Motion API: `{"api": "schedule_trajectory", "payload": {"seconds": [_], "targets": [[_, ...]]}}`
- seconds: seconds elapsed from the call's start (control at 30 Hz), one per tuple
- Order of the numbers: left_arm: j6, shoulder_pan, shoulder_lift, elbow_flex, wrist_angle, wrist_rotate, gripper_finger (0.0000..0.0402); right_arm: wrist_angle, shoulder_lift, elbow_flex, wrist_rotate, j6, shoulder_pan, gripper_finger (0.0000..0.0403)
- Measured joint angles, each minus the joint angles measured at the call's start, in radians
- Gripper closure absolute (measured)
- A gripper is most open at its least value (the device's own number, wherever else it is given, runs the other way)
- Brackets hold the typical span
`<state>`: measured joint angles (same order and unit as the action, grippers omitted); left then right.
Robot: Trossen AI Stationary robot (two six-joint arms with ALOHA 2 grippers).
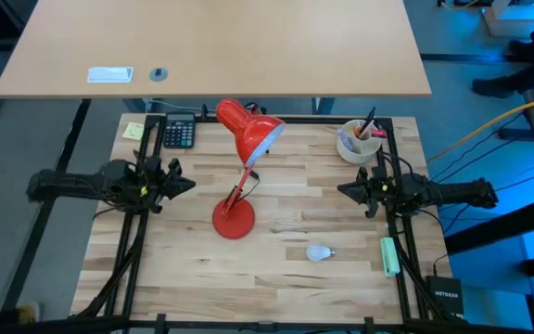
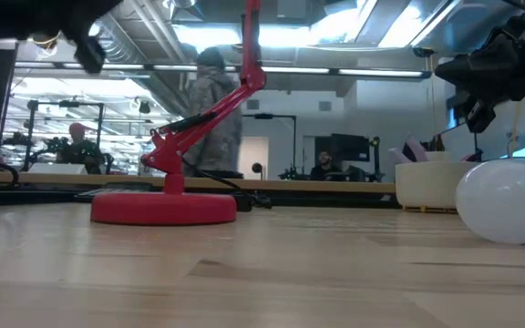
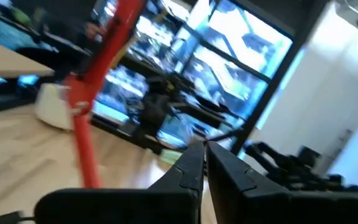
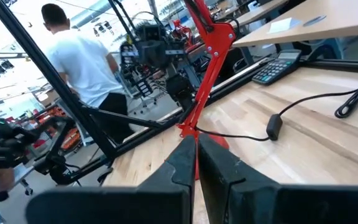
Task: Screw lightbulb
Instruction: Insert the light bulb into the lamp
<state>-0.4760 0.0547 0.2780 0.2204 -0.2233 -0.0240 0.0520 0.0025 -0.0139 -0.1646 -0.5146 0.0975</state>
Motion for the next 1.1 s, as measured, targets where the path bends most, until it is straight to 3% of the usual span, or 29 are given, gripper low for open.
{"api": "schedule_trajectory", "payload": {"seconds": [0.37,0.6,0.73,1.0,1.1], "targets": [[0.030,0.335,0.666,0.464,0.055,-0.084,0.0400,-0.005,0.000,0.000,0.047,0.048,0.000,0.0381],[0.058,0.547,0.991,0.745,0.139,-0.334,0.0401,-0.009,0.000,-0.001,0.128,0.049,0.000,0.0381],[0.084,0.550,1.184,0.872,0.133,-0.413,0.0401,-0.005,0.000,-0.001,0.132,0.048,0.000,0.0381],[0.156,0.441,1.540,1.133,0.131,-0.400,0.0401,-0.022,0.000,-0.001,0.132,0.049,0.000,0.0381],[0.193,0.400,1.627,1.206,0.132,-0.347,0.0400,-0.032,0.000,-0.002,0.135,0.049,0.000,0.0381]]}}
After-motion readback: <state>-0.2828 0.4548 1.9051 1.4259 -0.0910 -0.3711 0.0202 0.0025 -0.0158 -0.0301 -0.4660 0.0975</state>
